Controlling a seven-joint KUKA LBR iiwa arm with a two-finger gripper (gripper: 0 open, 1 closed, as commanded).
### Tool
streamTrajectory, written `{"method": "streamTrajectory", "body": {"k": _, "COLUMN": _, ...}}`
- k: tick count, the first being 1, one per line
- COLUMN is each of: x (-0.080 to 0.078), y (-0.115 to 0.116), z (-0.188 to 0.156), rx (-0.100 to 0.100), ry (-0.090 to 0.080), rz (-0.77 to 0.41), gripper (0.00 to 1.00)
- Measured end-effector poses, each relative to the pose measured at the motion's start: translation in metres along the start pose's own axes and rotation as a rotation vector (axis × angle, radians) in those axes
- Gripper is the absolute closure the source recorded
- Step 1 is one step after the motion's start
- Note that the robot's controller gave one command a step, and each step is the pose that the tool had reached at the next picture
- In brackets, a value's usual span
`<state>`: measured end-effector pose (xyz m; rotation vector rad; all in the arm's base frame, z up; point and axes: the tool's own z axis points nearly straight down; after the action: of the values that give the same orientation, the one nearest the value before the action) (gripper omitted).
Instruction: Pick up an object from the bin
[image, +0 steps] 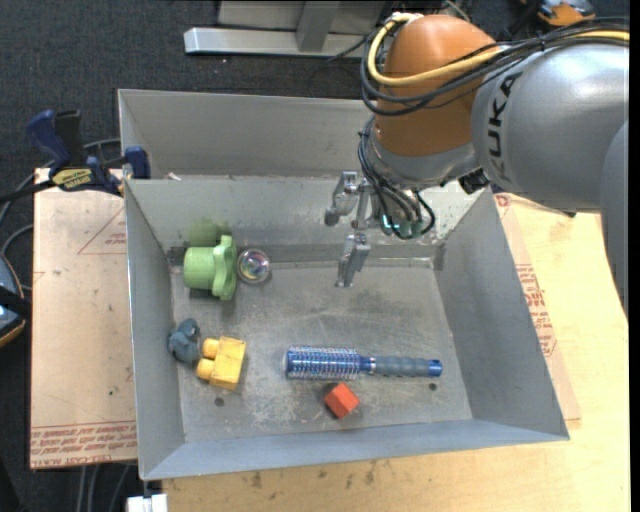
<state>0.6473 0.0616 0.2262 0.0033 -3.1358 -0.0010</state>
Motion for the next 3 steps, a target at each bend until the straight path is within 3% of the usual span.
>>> {"method": "streamTrajectory", "body": {"k": 1, "x": 0.080, "y": -0.019, "z": 0.076, "rx": 0.000, "ry": 0.001, "rz": -0.380, "gripper": 0.00}}
{"method": "streamTrajectory", "body": {"k": 2, "x": 0.109, "y": -0.005, "z": 0.154, "rx": 0.001, "ry": -0.014, "rz": -0.432, "gripper": 0.00}}
{"method": "streamTrajectory", "body": {"k": 3, "x": 0.107, "y": -0.005, "z": 0.150, "rx": 0.001, "ry": -0.019, "rz": -0.430, "gripper": 1.00}}
